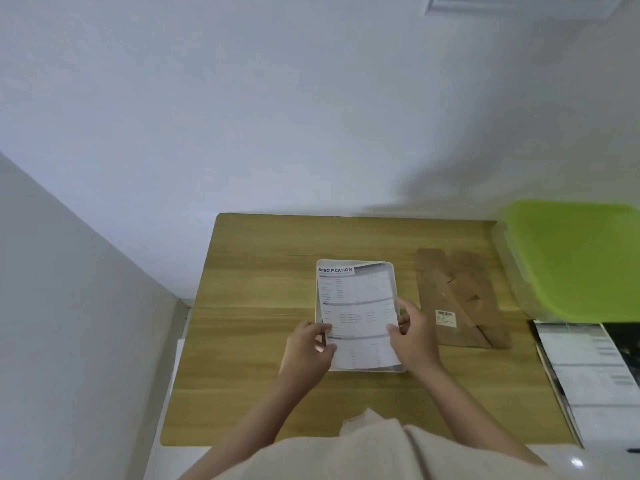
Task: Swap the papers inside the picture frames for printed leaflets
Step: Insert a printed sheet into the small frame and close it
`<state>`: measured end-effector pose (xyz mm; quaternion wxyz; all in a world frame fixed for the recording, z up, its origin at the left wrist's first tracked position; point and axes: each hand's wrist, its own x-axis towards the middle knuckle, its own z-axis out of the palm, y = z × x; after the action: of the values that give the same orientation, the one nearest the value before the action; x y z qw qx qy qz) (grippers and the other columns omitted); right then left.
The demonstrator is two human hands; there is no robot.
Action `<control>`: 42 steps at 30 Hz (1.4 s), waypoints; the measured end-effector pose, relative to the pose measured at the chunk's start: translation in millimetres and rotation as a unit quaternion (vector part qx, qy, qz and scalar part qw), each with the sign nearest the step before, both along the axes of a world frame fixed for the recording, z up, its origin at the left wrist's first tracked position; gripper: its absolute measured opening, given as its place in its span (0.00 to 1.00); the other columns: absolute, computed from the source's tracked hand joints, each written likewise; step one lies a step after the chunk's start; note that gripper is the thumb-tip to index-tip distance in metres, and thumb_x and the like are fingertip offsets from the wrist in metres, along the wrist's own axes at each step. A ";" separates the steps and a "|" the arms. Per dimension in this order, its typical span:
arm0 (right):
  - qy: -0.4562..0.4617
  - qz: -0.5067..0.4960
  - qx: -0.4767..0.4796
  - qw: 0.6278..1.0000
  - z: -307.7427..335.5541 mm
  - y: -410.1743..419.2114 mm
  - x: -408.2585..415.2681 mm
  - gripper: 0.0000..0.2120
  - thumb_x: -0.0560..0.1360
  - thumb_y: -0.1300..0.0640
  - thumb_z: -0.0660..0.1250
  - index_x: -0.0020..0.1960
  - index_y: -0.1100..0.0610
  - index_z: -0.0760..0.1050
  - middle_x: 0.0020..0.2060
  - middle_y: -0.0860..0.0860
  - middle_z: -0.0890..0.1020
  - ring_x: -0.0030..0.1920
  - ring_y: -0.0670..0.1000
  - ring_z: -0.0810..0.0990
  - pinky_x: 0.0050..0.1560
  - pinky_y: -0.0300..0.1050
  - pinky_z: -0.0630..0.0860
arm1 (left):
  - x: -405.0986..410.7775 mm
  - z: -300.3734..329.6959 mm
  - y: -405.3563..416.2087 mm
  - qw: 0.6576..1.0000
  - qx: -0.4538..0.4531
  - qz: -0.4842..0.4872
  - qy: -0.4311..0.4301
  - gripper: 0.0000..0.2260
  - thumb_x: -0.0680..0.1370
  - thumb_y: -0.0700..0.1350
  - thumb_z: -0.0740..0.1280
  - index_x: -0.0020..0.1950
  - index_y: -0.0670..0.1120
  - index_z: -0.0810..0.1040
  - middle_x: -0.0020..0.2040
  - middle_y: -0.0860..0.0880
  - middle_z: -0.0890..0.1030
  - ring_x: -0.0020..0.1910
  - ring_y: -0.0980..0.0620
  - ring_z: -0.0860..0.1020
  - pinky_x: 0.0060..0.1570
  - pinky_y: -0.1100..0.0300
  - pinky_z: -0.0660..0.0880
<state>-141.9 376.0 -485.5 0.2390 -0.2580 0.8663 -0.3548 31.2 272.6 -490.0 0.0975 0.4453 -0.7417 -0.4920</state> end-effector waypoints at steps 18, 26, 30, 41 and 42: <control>0.015 0.073 0.074 0.994 -17.9 4.9 -16.0 0.23 0.75 0.59 0.66 0.70 0.56 0.68 0.59 0.54 0.70 0.53 0.51 0.74 0.61 0.44 0.71 | -0.8 -16.0 0.9 0.995 -0.061 0.007 -0.078 0.18 0.73 0.42 0.69 0.62 0.47 0.75 0.55 0.51 0.69 0.51 0.51 0.74 0.44 0.62 0.71; 0.008 0.052 0.037 0.998 -10.7 9.5 -14.5 0.21 0.75 0.58 0.65 0.68 0.55 0.70 0.52 0.51 0.71 0.47 0.47 0.74 0.55 0.41 0.73 | -6.2 -9.9 5.0 0.992 -0.094 0.021 -0.086 0.19 0.73 0.43 0.68 0.63 0.47 0.72 0.59 0.48 0.68 0.61 0.49 0.67 0.53 0.62 0.66; 0.028 0.007 0.012 1.000 -6.1 28.0 -25.8 0.20 0.76 0.56 0.65 0.67 0.56 0.70 0.53 0.51 0.73 0.49 0.47 0.74 0.50 0.38 0.71 | -29.3 3.4 13.8 0.989 -0.142 0.010 -0.049 0.16 0.73 0.43 0.68 0.61 0.46 0.74 0.58 0.49 0.69 0.60 0.49 0.67 0.56 0.60 0.67; 0.075 -0.095 0.112 0.986 -10.5 99.0 -137.4 0.25 0.75 0.53 0.65 0.70 0.58 0.66 0.62 0.57 0.69 0.62 0.57 0.70 0.58 0.50 0.72 | -169.5 10.8 95.1 0.997 -0.020 -0.022 -0.069 0.18 0.74 0.45 0.66 0.63 0.44 0.72 0.60 0.47 0.70 0.56 0.51 0.71 0.51 0.65 0.66; 0.074 -0.087 0.134 0.984 -10.7 99.6 -145.7 0.26 0.75 0.52 0.65 0.70 0.58 0.65 0.64 0.58 0.69 0.63 0.58 0.69 0.60 0.50 0.70 | -180.7 8.1 100.8 0.996 -0.016 -0.025 -0.086 0.18 0.74 0.46 0.66 0.63 0.44 0.71 0.61 0.47 0.69 0.56 0.51 0.71 0.53 0.64 0.67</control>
<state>-287.6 475.6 -496.1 0.1746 -0.1728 0.9404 -0.2351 -149.5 373.4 -481.9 0.0279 0.4654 -0.7661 -0.4424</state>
